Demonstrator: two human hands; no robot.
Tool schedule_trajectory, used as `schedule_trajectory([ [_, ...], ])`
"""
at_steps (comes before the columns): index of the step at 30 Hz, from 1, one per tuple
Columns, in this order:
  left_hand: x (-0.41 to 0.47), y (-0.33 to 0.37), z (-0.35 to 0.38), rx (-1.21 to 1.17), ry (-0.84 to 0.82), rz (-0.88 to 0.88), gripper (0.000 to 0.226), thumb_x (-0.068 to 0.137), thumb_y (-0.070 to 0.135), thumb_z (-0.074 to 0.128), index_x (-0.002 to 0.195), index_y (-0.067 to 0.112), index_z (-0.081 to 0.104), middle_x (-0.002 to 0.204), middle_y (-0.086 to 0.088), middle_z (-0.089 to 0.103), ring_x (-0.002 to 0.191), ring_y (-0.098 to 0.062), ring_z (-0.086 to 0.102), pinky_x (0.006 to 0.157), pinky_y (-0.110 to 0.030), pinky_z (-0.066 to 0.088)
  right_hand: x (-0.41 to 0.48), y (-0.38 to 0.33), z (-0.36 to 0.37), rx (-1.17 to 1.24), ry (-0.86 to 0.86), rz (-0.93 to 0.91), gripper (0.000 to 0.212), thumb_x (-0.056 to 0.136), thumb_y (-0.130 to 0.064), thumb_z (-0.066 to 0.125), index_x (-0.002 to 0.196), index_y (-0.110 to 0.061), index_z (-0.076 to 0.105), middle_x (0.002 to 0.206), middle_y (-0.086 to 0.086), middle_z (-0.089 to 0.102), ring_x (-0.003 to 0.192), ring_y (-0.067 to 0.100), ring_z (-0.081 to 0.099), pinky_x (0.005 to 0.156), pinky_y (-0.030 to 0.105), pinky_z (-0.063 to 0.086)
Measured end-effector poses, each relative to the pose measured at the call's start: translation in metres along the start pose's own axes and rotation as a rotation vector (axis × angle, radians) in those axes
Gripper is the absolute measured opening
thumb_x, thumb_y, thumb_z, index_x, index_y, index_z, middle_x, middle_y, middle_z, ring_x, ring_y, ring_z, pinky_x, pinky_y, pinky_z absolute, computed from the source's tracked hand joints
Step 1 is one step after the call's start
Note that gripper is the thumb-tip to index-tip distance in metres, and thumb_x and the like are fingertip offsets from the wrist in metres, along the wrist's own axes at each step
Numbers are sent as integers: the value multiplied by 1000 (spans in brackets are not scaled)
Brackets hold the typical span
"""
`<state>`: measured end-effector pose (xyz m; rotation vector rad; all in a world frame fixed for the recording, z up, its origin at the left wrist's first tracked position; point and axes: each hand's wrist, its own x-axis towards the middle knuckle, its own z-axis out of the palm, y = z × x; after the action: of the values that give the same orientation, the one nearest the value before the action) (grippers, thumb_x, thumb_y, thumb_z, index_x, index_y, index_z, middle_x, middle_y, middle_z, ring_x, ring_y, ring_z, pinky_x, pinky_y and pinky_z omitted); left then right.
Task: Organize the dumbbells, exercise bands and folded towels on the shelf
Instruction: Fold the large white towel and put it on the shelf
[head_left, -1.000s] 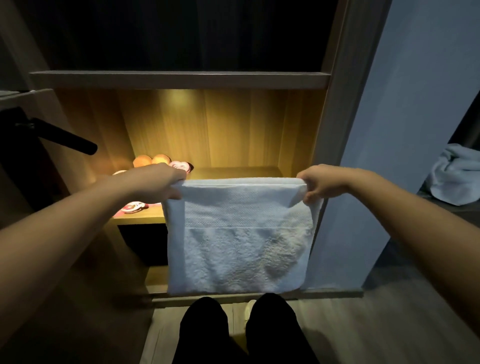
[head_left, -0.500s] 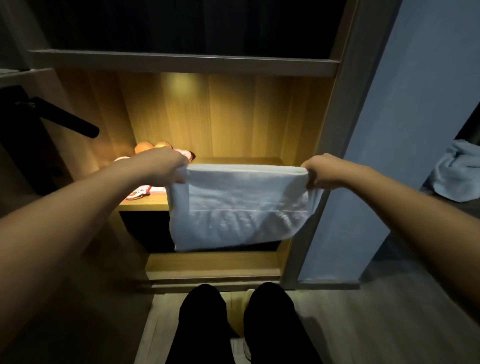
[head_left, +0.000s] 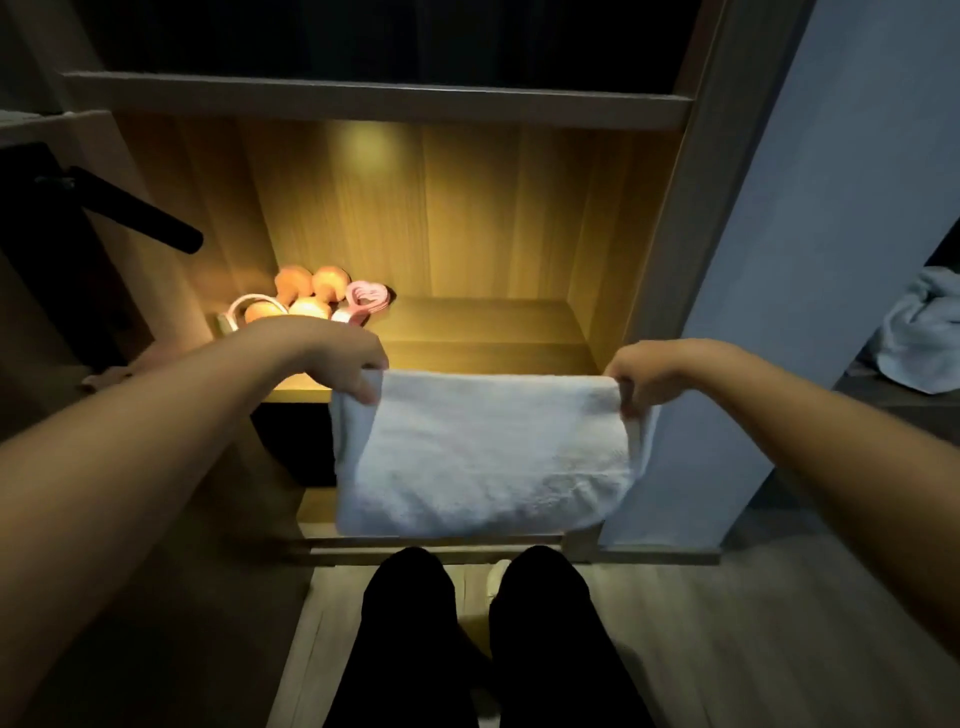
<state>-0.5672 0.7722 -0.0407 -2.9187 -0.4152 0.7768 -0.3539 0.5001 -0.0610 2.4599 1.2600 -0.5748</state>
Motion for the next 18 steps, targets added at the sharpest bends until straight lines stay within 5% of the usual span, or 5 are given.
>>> schedule_trajectory([
  [4, 4, -3, 1, 10, 371, -153, 11, 93, 27, 56, 84, 22, 53, 79, -3, 54, 78, -25, 52, 64, -32, 43, 7, 2, -1, 7, 420, 73, 17, 86, -17, 69, 102, -15, 69, 96, 8, 66, 85, 26, 61, 71, 34, 50],
  [8, -4, -8, -16, 145, 821, -205, 5, 94, 19, 58, 96, 15, 58, 93, -10, 67, 89, -30, 63, 109, -44, 32, -2, 8, -19, 23, 861, 126, 11, 90, -9, 62, 101, -12, 61, 87, 9, 63, 75, 24, 59, 62, 33, 50],
  [11, -14, -5, -18, 182, 1052, -150, 9, 93, 17, 62, 98, 10, 61, 94, -11, 69, 87, -29, 65, 111, -43, 29, -4, 12, -19, 3, 1035, 97, 11, 87, -7, 64, 97, -10, 63, 87, 11, 64, 77, 28, 60, 61, 33, 47],
  [16, -12, 24, 25, -14, -263, 85, 28, 92, 26, 62, 117, 13, 61, 104, 2, 58, 97, -15, 53, 73, -21, 40, 4, -11, 23, 15, -400, -88, 18, 83, -12, 75, 100, -14, 71, 83, -5, 72, 79, 9, 65, 65, 16, 50],
  [18, -9, 25, 44, -69, -314, 107, 29, 93, 28, 61, 120, 18, 59, 110, 5, 58, 101, -12, 53, 82, -22, 40, 3, -7, 34, 133, -478, -118, 19, 86, -7, 71, 100, -19, 69, 79, -14, 70, 79, 4, 64, 68, 18, 51],
])
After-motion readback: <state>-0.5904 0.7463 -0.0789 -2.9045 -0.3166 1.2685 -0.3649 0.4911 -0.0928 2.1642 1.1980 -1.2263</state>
